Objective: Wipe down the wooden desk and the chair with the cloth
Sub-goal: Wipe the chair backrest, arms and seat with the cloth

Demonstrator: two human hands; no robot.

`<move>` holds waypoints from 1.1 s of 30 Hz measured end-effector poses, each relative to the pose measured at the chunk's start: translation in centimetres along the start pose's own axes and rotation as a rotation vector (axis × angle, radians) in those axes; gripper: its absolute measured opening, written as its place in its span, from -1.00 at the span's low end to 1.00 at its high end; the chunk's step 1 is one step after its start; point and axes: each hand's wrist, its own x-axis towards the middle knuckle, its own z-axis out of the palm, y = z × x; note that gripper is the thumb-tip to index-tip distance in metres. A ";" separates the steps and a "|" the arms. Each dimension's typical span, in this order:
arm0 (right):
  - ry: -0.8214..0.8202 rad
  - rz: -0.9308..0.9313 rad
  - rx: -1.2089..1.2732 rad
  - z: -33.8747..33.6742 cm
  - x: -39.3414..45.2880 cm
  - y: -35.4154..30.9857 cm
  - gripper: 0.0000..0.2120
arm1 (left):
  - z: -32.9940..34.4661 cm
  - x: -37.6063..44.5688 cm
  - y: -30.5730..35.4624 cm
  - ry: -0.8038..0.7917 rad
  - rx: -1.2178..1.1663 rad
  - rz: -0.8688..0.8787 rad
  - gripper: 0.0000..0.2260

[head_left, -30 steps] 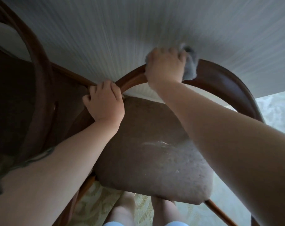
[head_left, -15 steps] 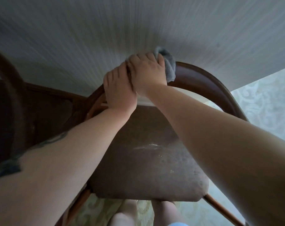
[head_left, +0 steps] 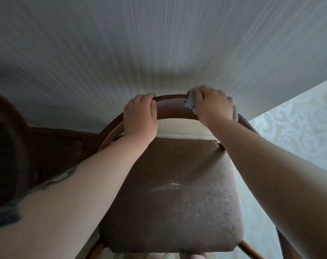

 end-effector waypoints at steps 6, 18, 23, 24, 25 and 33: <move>-0.036 -0.035 -0.104 1.2 0.0 -2.2 -0.71 | 1.3 0.6 1.8 -0.002 0.132 -0.083 -0.70; 0.056 0.296 -0.009 1.0 -0.9 1.7 -0.70 | 1.5 1.0 3.4 -0.085 0.179 -0.140 -0.67; 0.069 -0.207 0.054 2.1 -1.0 -0.3 -0.72 | 3.4 1.0 5.3 -0.029 0.201 -0.009 -0.67; 0.115 -0.124 0.072 2.2 -1.6 2.0 -0.73 | 3.6 1.0 5.2 -0.019 0.201 0.015 -0.65; 0.188 0.009 0.101 2.5 -2.6 4.7 -0.72 | 3.7 0.9 5.2 -0.018 0.208 0.033 -0.63; 0.090 -0.060 0.206 2.4 -4.0 5.8 -0.53 | 4.8 0.3 9.2 -0.140 0.312 0.270 -0.56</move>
